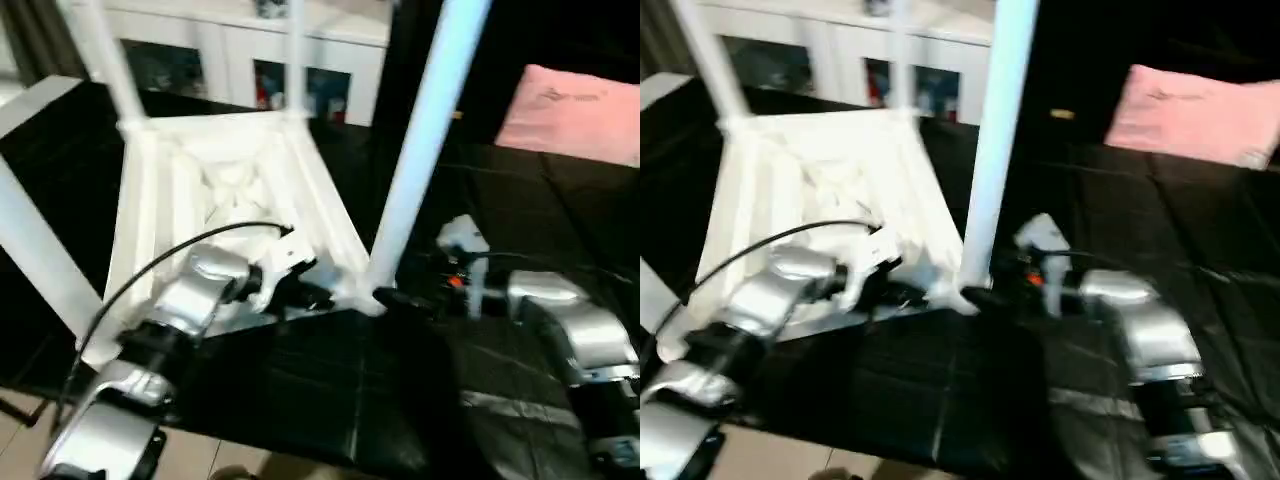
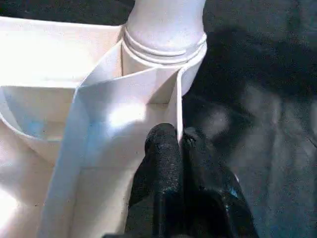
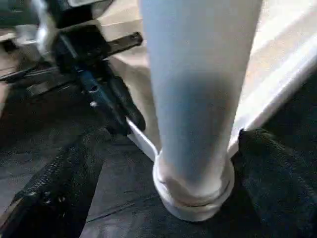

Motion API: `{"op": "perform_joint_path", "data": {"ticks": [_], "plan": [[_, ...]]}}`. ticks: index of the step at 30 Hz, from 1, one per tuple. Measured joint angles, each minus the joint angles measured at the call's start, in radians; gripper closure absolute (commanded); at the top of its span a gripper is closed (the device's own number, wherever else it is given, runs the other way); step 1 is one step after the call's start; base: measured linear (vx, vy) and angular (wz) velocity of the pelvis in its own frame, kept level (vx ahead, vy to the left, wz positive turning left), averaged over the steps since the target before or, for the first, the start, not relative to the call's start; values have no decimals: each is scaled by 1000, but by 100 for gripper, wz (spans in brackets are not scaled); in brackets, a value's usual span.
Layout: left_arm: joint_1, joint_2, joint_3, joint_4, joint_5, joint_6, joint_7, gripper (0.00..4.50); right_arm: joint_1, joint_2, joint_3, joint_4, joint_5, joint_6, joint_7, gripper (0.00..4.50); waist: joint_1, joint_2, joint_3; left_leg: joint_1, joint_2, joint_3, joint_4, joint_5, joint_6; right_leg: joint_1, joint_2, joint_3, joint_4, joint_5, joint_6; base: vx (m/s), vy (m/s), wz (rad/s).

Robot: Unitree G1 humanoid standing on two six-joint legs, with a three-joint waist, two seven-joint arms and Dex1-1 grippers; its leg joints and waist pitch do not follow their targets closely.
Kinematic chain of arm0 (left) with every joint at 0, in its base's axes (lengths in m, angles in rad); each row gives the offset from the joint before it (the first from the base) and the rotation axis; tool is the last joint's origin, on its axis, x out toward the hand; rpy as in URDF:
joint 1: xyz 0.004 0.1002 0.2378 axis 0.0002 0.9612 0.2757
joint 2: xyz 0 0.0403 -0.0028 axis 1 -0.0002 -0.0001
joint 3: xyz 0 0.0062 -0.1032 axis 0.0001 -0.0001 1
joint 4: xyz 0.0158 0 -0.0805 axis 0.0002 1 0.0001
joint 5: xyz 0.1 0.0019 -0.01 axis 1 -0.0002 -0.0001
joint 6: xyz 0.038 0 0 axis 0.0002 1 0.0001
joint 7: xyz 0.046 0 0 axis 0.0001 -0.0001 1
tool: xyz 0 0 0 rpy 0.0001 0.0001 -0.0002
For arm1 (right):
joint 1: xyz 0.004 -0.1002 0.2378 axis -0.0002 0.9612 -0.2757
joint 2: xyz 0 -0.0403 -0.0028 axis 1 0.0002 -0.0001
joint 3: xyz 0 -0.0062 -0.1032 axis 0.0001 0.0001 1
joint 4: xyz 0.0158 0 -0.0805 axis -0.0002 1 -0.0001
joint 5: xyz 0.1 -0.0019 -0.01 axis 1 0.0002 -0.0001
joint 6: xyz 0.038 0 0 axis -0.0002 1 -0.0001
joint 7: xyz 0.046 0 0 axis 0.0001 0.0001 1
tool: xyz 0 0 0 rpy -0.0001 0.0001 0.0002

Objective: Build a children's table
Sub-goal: Rotate leg to tighten

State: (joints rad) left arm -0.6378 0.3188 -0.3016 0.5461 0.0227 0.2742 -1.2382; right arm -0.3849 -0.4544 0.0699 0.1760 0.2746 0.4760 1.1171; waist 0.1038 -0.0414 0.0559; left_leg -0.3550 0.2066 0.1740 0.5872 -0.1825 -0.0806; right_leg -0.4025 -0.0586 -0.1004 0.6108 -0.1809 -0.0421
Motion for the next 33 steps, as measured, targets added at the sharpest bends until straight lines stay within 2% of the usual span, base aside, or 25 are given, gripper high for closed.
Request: {"op": "perform_joint_path", "data": {"ticks": [5,11,13,15,17,20,21,22,25,33], "plan": [[-1,38,-38,-1,-1,-59,-108,450,-17,-30,29,29,16,-18,105,6,19,0,0,-2,0,-1,3,0,0,1,-1,0,0,0,0,0,0,0],[-3,53,-77,-2,-6,-106,-187,450,-46,-38,72,75,2,-91,171,6,29,0,0,-2,0,0,4,0,0,3,-1,0,0,0,0,0,0,0],[-7,54,-87,-2,-6,-114,-200,450,-46,-39,80,82,3,-90,197,39,30,0,0,-2,0,0,4,0,0,3,-1,0,0,0,0,0,0,0],[-8,58,-92,-2,-6,-123,-212,450,-47,-42,93,92,8,-87,238,44,31,0,0,-2,1,0,4,0,0,3,-1,0,1,0,0,0,0,0],[-8,64,-94,-2,-6,-133,-220,450,-49,-47,107,111,12,-88,278,73,34,0,0,-2,1,0,4,0,0,3,-1,0,1,0,0,0,0,0],[-8,67,-97,-1,-6,-141,-222,450,-52,-52,122,118,17,-88,307,92,37,0,0,-2,1,-1,4,0,0,2,-1,0,1,0,0,0,0,0],[-8,67,-97,-1,-6,-142,-222,450,-53,-53,124,118,18,-89,312,92,37,0,0,-2,1,-1,4,0,0,3,-1,0,1,0,0,0,0,0],[-8,68,-97,-1,-6,-143,-222,450,-54,-55,126,120,18,-92,318,122,38,-1,0,-2,1,0,4,0,0,3,-1,0,1,0,0,0,0,0],[-8,71,-98,-1,-6,-148,-222,450,-58,-61,134,144,9,-118,330,132,37,-1,0,-2,1,0,4,0,0,2,-1,0,1,0,1,0,0,0],[-12,70,-98,14,-6,-169,-221,450,-84,-60,137,190,1,-133,349,214,38,-2,0,-2,1,-1,5,0,1,2,-1,0,2,-2,3,0,0,0]]}}
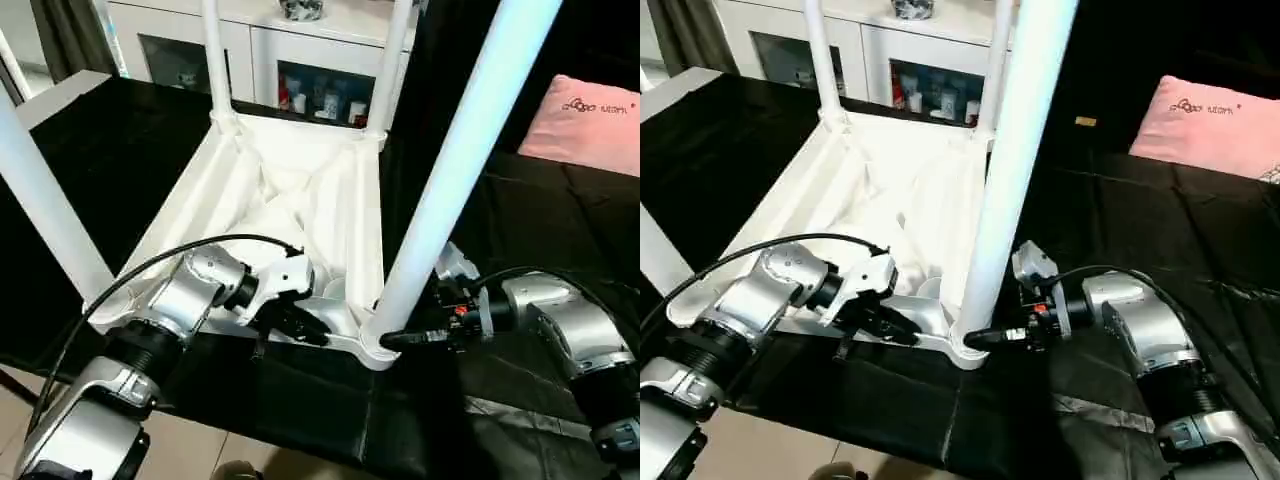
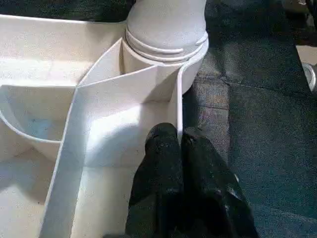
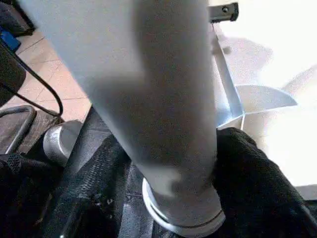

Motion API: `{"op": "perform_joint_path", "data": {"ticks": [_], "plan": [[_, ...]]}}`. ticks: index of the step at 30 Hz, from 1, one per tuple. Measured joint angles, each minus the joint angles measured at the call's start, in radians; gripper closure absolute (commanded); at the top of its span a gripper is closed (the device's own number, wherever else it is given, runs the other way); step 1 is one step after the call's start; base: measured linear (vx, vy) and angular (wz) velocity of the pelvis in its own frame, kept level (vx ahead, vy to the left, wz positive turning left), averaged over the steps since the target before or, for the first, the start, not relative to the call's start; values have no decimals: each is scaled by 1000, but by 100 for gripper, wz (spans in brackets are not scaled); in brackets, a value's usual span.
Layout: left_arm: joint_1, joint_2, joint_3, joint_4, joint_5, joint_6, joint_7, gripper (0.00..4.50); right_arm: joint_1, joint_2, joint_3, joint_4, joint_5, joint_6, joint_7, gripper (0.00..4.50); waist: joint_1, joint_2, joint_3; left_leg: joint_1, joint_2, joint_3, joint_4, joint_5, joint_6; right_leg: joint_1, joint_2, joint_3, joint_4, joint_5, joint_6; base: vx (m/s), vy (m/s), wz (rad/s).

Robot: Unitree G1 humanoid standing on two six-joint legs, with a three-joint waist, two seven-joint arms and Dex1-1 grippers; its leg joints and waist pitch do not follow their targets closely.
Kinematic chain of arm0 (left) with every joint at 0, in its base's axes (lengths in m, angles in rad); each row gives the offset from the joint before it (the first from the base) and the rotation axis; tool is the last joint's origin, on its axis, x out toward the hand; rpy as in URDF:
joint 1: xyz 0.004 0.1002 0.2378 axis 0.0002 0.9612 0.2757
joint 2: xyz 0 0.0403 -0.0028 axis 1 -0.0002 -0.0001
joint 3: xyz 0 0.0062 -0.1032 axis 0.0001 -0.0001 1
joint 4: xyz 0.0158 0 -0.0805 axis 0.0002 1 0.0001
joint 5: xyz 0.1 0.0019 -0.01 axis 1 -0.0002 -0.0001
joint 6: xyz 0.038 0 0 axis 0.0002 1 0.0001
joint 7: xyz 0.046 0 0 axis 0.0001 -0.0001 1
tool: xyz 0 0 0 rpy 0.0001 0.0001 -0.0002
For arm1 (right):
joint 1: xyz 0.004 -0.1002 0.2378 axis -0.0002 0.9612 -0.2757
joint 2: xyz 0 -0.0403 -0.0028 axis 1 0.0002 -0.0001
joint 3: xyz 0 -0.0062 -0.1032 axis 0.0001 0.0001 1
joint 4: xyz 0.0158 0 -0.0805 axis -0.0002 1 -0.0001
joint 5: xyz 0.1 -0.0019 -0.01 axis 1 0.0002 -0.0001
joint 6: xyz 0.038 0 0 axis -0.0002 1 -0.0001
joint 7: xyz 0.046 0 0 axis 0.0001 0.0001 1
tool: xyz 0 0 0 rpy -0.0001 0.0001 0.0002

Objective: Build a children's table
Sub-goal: Rotate leg to tighten

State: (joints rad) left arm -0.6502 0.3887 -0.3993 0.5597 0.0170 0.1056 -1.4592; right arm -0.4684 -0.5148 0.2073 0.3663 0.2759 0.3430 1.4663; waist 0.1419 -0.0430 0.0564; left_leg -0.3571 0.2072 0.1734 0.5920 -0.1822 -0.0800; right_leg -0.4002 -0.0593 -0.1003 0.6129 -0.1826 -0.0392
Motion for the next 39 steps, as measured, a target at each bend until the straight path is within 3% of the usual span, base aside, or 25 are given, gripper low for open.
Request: {"op": "perform_joint_path", "data": {"ticks": [8,14,18,23,28,30,32,39], "plan": [[-2,-15,3,7,-2,20,14,450,11,1,-5,-14,-2,3,-17,237,1,2,-1,0,0,0,1,0,0,1,0,0,0,0,0,0,0,0],[-2,-49,30,8,4,107,106,450,91,52,-79,-81,4,34,-164,239,-3,2,-1,3,0,0,1,1,0,2,0,0,1,0,0,0,0,0],[-3,-93,69,21,19,183,235,450,87,118,-120,-84,-34,74,-365,242,-36,3,-2,9,0,0,1,1,-1,10,0,0,0,-1,2,0,0,0],[-45,-207,143,92,19,308,485,450,23,296,-211,-33,-99,149,-752,251,-85,4,-2,15,0,-4,1,1,-1,15,-1,-8,-9,-1,3,0,0,0],[-78,-278,189,146,24,331,657,450,-59,414,-234,39,-170,148,-1031,252,-109,6,-3,17,0,-5,0,0,-1,15,-1,-8,-13,1,2,0,0,0],[-88,-296,198,159,28,333,700,450,-81,443,-242,51,-191,155,-1107,252,-110,6,-3,17,0,-5,-2,-1,-1,15,-1,-8,-13,2,2,0,0,0],[-90,-308,200,159,29,333,725,450,-88,463,-245,53,-207,157,-1157,186,-108,6,-3,17,-1,-4,-6,-1,-1,15,-1,-8,-13,3,1,0,0,0],[-91,-305,203,158,28,327,702,450,-55,473,-245,14,-206,136,-1149,137,-107,15,-4,15,-1,-4,-15,-2,-2,15,0,-8,-16,6,-5,0,0,0]]}}
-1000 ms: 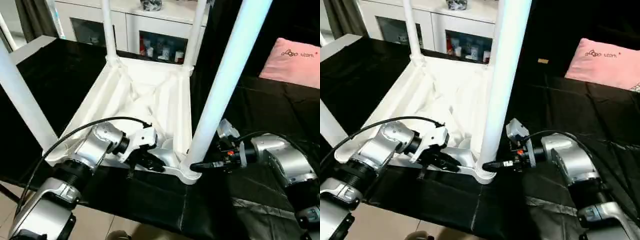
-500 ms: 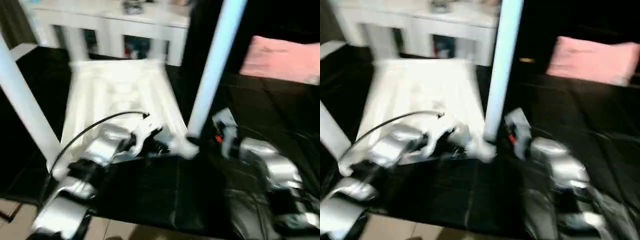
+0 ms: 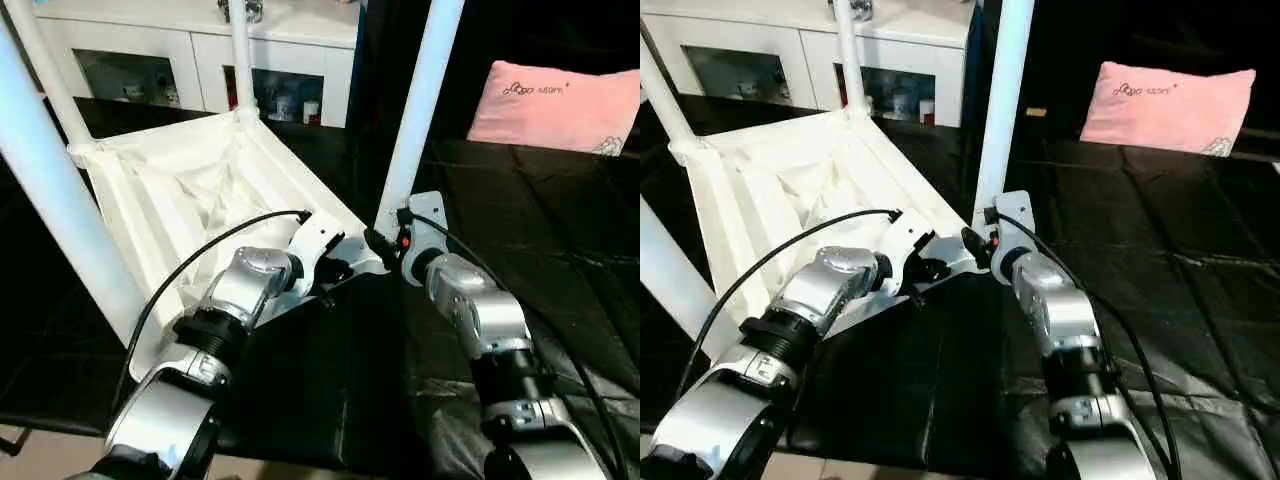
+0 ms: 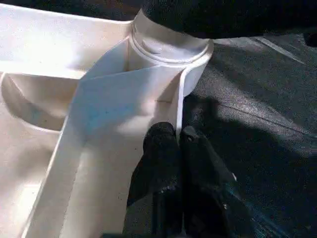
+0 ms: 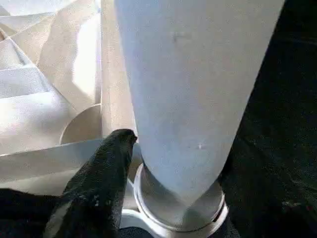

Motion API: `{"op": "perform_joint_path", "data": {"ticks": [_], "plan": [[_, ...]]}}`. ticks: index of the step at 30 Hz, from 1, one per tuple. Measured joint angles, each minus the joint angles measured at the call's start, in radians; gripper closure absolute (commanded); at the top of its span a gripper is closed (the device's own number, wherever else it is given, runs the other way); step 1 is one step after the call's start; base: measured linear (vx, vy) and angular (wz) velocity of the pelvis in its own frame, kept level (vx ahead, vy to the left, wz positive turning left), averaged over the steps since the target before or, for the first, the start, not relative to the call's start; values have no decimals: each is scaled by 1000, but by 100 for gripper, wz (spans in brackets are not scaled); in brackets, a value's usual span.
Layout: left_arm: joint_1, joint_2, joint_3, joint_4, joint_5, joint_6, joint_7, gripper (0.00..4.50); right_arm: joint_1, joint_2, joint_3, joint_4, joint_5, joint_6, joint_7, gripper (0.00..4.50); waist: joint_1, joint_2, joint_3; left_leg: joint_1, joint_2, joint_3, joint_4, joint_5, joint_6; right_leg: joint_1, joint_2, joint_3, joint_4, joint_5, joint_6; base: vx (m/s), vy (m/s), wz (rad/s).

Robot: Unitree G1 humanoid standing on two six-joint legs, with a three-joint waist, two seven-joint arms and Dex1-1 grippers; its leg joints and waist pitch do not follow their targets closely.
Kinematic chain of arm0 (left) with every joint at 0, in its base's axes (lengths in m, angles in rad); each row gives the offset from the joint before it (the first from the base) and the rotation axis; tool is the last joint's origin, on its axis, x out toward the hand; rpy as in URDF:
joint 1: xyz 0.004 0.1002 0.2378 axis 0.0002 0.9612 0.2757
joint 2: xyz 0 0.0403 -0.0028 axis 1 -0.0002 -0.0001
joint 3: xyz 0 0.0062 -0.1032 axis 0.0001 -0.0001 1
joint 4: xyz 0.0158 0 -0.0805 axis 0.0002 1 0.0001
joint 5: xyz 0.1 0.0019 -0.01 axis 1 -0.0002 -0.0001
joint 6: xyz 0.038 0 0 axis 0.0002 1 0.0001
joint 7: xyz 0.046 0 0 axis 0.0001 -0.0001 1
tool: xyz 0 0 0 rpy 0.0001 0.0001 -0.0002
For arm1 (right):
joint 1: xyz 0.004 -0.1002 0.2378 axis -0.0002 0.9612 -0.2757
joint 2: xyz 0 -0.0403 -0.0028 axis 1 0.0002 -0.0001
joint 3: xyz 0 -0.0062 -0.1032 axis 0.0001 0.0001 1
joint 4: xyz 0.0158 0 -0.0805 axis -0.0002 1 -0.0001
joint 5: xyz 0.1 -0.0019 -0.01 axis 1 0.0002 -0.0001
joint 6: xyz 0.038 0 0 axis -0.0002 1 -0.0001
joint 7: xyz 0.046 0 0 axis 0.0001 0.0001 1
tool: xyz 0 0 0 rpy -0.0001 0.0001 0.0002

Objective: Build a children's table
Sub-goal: Rotate leg to tighten

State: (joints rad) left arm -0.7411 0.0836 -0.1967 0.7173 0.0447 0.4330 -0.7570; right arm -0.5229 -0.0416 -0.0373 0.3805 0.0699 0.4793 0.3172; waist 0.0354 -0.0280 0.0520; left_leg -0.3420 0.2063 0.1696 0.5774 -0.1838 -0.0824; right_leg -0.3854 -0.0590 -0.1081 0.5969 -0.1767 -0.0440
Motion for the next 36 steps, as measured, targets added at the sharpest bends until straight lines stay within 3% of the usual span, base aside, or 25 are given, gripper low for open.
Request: {"op": "perform_joint_path", "data": {"ticks": [5,11,14,18,21,24,31,36], "plan": [[4,43,-19,-3,-7,-27,-75,450,50,-31,20,-56,19,-3,94,90,1,0,0,0,0,0,-1,0,0,0,0,0,-1,0,0,0,0,0],[38,125,-43,-54,-10,-73,-187,450,110,-138,81,-107,57,-4,292,52,5,0,1,-4,0,0,0,0,0,-3,0,0,-1,-2,4,0,0,0],[66,181,-59,-83,-11,-140,-278,450,139,-243,115,-135,94,-18,474,18,17,-1,2,-7,0,0,1,0,0,-6,0,0,-1,1,-1,0,0,0],[68,223,-80,-85,-12,-198,-371,450,140,-299,123,-134,120,-69,614,2,35,-1,2,-10,1,0,2,1,2,-12,0,0,0,2,-1,0,0,0],[75,248,-93,-85,-22,-238,-440,450,140,-343,127,-133,135,-96,699,2,56,-3,2,-11,0,1,2,2,4,-13,0,0,0,2,-1,0,0,0],[80,284,-104,-85,-35,-272,-528,450,134,-404,145,-117,159,-117,805,2,66,-4,3,-12,0,1,3,2,4,-13,0,0,0,2,-1,0,0,0],[84,324,-140,-87,-45,-336,-658,450,127,-442,171,-90,188,-157,988,2,86,-4,3,-13,1,1,6,2,3,-13,0,0,1,2,-1,0,0,0],[88,328,-169,-111,-47,-355,-708,450,126,-442,184,-80,203,-181,1027,49,95,-6,3,-14,1,1,10,-1,2,-13,-1,0,3,2,-1,0,0,0]]}}
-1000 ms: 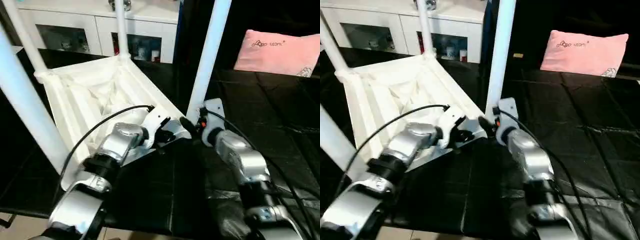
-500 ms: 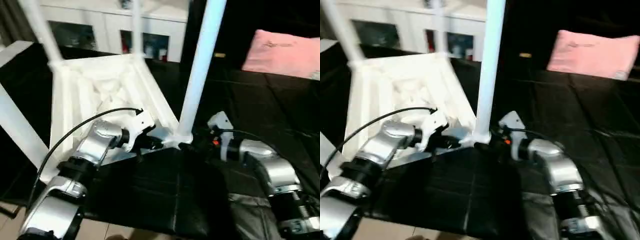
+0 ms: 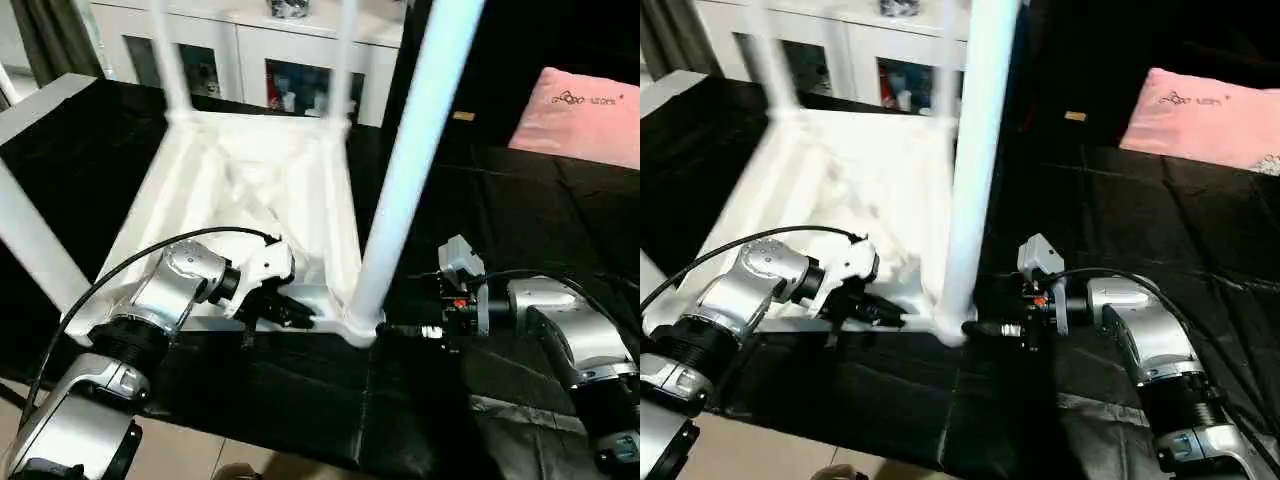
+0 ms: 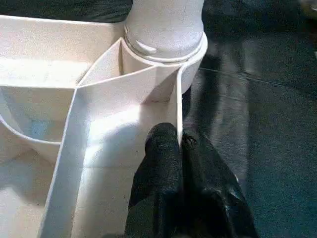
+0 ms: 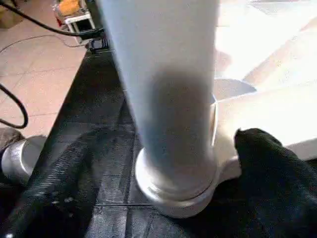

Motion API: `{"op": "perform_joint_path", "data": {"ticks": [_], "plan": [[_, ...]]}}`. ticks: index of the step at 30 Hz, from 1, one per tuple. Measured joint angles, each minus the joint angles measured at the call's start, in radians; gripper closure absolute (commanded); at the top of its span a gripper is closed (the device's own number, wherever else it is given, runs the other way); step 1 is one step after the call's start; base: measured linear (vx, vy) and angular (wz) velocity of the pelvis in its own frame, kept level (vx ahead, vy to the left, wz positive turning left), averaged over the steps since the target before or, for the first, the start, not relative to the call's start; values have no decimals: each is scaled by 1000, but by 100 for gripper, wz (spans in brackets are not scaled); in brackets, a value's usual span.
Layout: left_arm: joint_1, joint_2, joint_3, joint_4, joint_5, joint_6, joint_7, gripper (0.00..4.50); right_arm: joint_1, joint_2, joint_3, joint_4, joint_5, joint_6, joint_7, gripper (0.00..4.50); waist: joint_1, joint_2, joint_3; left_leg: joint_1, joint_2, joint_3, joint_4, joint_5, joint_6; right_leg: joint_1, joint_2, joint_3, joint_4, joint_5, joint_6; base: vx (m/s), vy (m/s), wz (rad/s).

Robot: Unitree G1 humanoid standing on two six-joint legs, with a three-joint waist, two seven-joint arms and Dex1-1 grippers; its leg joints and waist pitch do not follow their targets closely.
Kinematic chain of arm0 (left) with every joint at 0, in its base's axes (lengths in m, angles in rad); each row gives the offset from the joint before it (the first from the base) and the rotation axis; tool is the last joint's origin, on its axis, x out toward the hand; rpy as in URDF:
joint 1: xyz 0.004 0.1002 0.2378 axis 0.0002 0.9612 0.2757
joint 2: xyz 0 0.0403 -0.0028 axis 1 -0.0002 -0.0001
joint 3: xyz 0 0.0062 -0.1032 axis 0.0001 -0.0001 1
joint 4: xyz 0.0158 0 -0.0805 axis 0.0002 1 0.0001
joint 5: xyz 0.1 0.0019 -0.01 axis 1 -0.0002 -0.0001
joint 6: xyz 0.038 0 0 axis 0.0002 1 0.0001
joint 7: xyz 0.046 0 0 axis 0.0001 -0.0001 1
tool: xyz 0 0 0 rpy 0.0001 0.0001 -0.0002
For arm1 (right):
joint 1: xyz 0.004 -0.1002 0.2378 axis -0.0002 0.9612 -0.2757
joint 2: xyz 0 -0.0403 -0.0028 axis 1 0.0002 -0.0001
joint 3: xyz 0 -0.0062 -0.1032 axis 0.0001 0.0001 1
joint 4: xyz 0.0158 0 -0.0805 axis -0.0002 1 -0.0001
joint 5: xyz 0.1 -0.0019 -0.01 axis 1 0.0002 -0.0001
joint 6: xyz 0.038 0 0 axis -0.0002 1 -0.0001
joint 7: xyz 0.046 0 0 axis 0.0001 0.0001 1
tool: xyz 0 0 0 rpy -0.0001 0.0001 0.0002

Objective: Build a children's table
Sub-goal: Rotate leg to tighten

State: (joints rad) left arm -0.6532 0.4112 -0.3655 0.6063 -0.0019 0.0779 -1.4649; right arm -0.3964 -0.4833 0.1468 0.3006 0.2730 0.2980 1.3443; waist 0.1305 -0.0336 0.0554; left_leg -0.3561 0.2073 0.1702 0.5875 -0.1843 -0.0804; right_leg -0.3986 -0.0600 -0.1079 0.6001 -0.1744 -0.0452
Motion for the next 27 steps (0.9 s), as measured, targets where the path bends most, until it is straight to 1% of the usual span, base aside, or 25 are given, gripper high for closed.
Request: {"op": "perform_joint_path", "data": {"ticks": [6,10,11,12,14,21,24,27], "plan": [[0,-5,-28,-3,0,-35,-36,450,-5,0,18,29,8,-6,65,105,12,0,0,1,0,0,1,0,0,0,0,0,2,0,0,0,0,0],[0,-7,-34,-3,2,-42,-36,450,-5,0,21,30,12,-4,84,132,10,0,0,0,0,0,2,0,0,0,0,0,2,0,0,0,0,0],[0,-6,-34,-3,2,-42,-36,450,-5,0,22,30,13,-4,86,151,10,0,0,1,0,0,2,0,0,0,0,0,2,0,0,0,0,0],[0,-6,-34,-3,2,-42,-36,450,-6,0,23,32,14,-5,88,151,10,0,0,1,0,0,2,0,0,0,0,0,2,0,0,0,0,0],[0,-5,-34,-3,2,-42,-36,450,-8,2,27,41,14,-7,97,166,10,0,0,1,1,0,2,0,0,0,0,0,2,0,1,0,0,0],[0,-5,-35,-3,4,-46,-35,450,-8,3,29,52,19,-15,110,229,10,0,0,1,1,0,2,0,0,0,0,0,2,0,1,0,0,0],[0,-5,-35,-3,6,-48,-34,450,-8,3,29,52,18,-15,111,241,10,-1,0,1,1,0,2,0,0,0,0,0,2,0,1,0,0,0],[-3,-16,-34,-5,4,1,-23,450,-4,1,28,46,18,-9,101,244,11,0,0,2,0,0,3,0,0,1,0,0,3,0,1,0,0,0]]}}
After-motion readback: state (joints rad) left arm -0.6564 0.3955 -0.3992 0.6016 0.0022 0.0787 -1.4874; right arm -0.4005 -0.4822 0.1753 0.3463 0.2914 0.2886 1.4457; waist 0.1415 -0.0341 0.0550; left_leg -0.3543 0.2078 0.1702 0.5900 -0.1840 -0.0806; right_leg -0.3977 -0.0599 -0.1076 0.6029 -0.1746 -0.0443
